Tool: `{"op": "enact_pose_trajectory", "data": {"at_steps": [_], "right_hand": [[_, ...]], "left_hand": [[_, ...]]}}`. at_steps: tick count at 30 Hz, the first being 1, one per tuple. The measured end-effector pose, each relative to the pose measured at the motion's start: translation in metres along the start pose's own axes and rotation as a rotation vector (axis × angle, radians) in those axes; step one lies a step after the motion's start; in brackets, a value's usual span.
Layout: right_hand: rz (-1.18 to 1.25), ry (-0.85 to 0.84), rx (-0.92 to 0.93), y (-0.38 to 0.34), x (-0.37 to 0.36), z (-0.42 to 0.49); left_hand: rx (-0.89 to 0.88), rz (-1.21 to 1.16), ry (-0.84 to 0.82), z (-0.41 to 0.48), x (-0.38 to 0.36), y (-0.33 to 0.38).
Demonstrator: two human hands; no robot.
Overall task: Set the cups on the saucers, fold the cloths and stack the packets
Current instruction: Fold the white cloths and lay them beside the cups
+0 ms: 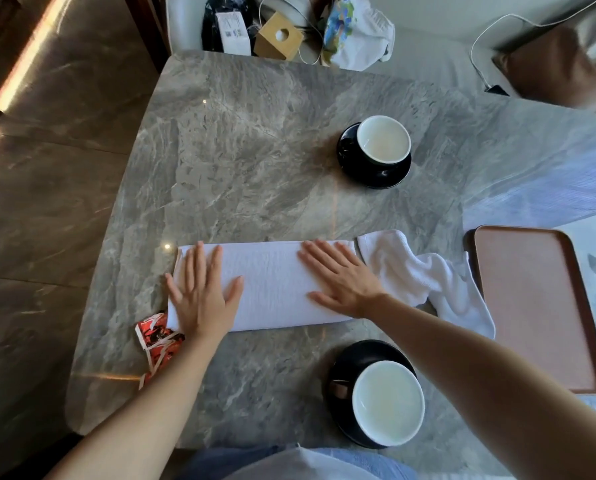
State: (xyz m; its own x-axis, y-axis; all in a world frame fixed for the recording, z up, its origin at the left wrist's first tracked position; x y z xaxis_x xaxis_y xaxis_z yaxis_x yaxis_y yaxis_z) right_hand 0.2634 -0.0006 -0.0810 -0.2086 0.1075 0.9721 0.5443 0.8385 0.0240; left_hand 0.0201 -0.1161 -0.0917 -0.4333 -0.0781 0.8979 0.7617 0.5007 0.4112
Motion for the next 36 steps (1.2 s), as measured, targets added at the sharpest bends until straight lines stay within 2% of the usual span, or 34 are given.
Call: {"op": "enact_pose_trajectory", "data": {"at_steps": [5,10,16,20,23,25,28,32,34,36], "right_hand": [[-0.002,-0.006,-0.009,0.004,-0.006,-0.002],[0.018,-0.004,-0.034,0.005,-0.004,-0.002],[0.116,0.026,-0.130,-0.004,0.004,-0.004],[0.094,-0.006,-0.252,-0.014,0.021,0.001],[0.287,-0.036,-0.345,-0.018,0.038,0.004],[0.435,-0.127,-0.398,-0.021,0.044,0.002],[0.408,-0.236,-0.354,-0.038,0.042,-0.007],[0.407,-0.309,-0.267,-0.059,0.034,-0.012],[0.352,-0.272,-0.243,-0.057,0.036,-0.015],[0.289,-0.188,-0.175,-0.053,0.042,-0.017]], "left_hand": [[0.021,0.009,0.047,0.000,0.000,0.002],[0.001,0.043,0.001,0.002,-0.001,0.003],[-0.137,0.135,-0.193,0.022,0.005,0.001],[-0.205,0.260,-0.163,0.070,0.021,0.024],[-0.223,0.247,-0.089,0.094,0.036,0.054],[-0.219,0.198,-0.169,0.100,0.035,0.072],[-0.300,0.135,-0.331,0.091,0.023,0.092],[-0.470,0.198,-0.533,0.062,0.004,0.095],[-0.494,0.203,-0.499,0.050,0.005,0.091],[-0.548,0.106,-0.387,0.032,0.012,0.088]]}}
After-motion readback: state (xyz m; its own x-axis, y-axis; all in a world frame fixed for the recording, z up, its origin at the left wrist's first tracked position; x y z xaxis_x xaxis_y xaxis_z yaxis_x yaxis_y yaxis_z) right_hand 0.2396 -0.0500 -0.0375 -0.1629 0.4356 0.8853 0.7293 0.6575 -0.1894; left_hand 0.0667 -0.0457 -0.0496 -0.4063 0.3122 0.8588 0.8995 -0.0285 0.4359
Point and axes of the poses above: each hand's wrist, its own z-axis towards the middle knuckle, its own x-axis out of the back of the hand, y = z × x, the point moved 3 cm from there along z, towards the middle knuckle, and after that the axes turned 11 degrees about -z, right-handed, at the moved point
